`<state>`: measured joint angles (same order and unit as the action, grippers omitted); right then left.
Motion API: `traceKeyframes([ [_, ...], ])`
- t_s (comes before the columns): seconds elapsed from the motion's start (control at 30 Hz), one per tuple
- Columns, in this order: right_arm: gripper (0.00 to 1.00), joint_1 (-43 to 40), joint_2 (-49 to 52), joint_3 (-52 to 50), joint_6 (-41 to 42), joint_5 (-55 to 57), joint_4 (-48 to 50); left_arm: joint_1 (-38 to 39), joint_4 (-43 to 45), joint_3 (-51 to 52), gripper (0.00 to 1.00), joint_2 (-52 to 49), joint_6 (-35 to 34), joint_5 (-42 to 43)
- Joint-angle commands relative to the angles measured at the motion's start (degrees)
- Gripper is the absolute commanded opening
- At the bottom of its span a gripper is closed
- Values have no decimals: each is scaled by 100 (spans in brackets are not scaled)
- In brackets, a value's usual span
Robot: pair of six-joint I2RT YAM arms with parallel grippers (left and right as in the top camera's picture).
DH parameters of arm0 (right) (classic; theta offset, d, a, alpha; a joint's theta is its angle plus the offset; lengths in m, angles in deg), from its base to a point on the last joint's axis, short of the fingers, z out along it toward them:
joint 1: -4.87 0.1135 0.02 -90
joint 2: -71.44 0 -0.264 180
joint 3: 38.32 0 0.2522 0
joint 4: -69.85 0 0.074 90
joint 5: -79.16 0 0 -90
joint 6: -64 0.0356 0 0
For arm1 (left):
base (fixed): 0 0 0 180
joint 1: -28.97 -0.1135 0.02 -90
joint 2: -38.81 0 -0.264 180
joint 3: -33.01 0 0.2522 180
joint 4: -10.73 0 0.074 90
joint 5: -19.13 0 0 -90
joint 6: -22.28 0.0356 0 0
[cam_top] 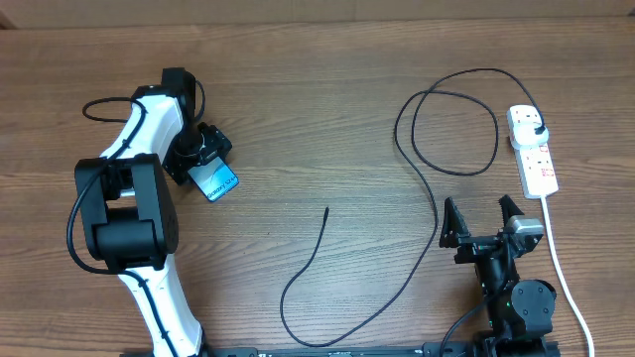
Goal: Plug charger to phone and switch on socket
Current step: 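Close the left gripper on the phone's long edges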
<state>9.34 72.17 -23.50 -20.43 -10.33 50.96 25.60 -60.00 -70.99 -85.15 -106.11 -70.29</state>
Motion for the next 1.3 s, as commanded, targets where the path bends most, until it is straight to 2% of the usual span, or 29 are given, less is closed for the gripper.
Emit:
traceKeyframes([
  [0.0,100,-37,-57,-61,20,87,33,7,-17,105,88,-11,111,-225],
  [0.67,100,-37,-57,-61,20,87,33,7,-17,105,82,-11,111,-225],
  [0.77,100,-37,-57,-61,20,87,33,9,-17,107,77,-11,111,-225],
  [1.27,100,-37,-57,-61,20,87,33,7,-17,107,76,-11,111,-225],
])
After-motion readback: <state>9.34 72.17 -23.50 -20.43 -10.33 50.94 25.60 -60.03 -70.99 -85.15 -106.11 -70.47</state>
